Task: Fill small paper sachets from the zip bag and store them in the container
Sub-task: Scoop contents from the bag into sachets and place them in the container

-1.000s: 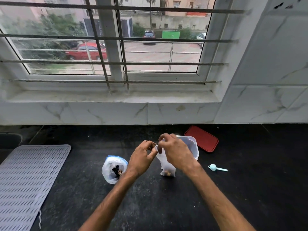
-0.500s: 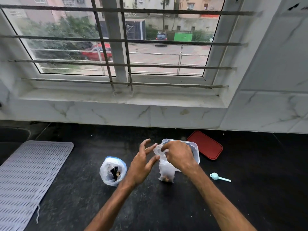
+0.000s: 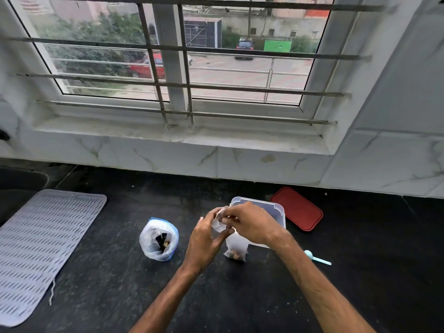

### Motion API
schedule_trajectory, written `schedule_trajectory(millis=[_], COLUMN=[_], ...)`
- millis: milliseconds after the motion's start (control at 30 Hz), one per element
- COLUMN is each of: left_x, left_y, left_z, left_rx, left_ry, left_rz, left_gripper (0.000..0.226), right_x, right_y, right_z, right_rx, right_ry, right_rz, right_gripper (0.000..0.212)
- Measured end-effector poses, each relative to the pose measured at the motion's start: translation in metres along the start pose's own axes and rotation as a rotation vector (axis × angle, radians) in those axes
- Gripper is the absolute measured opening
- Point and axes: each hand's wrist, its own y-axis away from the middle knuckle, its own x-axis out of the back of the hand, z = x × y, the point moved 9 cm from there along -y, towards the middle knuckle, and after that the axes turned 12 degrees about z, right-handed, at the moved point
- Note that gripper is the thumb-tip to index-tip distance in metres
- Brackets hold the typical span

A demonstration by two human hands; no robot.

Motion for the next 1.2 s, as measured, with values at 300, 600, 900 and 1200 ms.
schedule_trajectory(millis=[300,600,900,1200], left_x=[-0.002,0.012,0.009,0.001], left_y=[0.001,-0.003,0.000,0.006], left_z=[-0.005,-0.013,-0.025,-0.021], left_rx=[0.002,0.003,0.028,0.005], left_ry=[-0.054,-0.054,-0.037,0.057], left_rz=[-0.011,0.118,0.095,0.058], left_gripper=[0.062,0.050,0.051,0.048], right_x=[0.001,0.014,-0.021,-0.029], right_y=[0.005,0.006,0.012,0.017], right_z=[-0.009,-0.007,-0.022,-0.013], right_rx=[0.105,0.063,0.094,0.075], right_ry=[0.132,0.065,0.129,0.077], right_rz=[0.058,0.166,-0.054,-0.053], right_gripper=[0.012,0.031,0.038,0.054])
